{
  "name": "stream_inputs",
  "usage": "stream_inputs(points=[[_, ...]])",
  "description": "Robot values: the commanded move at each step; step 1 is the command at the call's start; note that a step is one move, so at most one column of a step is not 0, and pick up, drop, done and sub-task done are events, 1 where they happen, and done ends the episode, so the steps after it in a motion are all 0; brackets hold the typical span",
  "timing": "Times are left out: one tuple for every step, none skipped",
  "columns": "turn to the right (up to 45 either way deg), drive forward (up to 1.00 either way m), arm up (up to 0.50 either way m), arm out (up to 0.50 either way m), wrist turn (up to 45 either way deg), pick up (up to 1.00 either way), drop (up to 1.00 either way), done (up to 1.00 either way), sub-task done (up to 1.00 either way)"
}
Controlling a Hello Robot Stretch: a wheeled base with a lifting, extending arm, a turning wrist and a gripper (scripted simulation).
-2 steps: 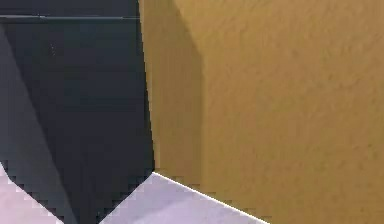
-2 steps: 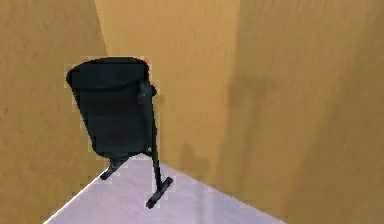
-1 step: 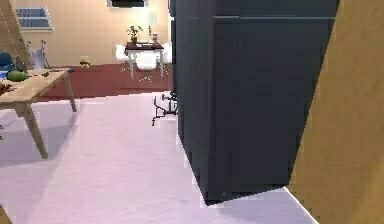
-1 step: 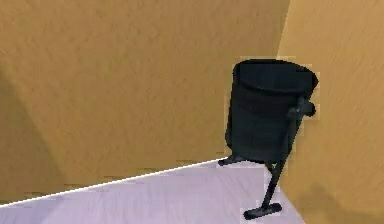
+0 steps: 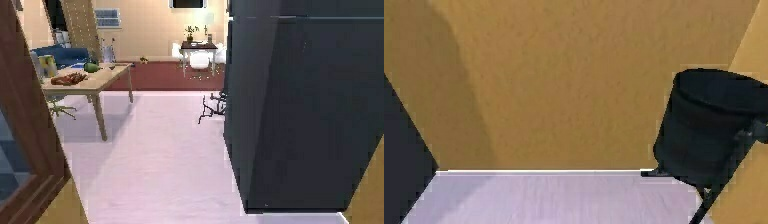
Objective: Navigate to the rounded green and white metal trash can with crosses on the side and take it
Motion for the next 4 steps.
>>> stream_inputs(points=[[0.0, 0.9, 0.0, 0.0, 0.0, 0.0, 0.0, 0.0, 0.0], [-6.0, 0.0, 0.0, 0.0, 0.0, 0.0, 0.0, 0.0, 0.0], [0.0, 1.0, 0.0, 0.0, 0.0, 0.0, 0.0, 0.0, 0.0], [0.0, 1.0, 0.0, 0.0, 0.0, 0.0, 0.0, 0.0, 0.0]])
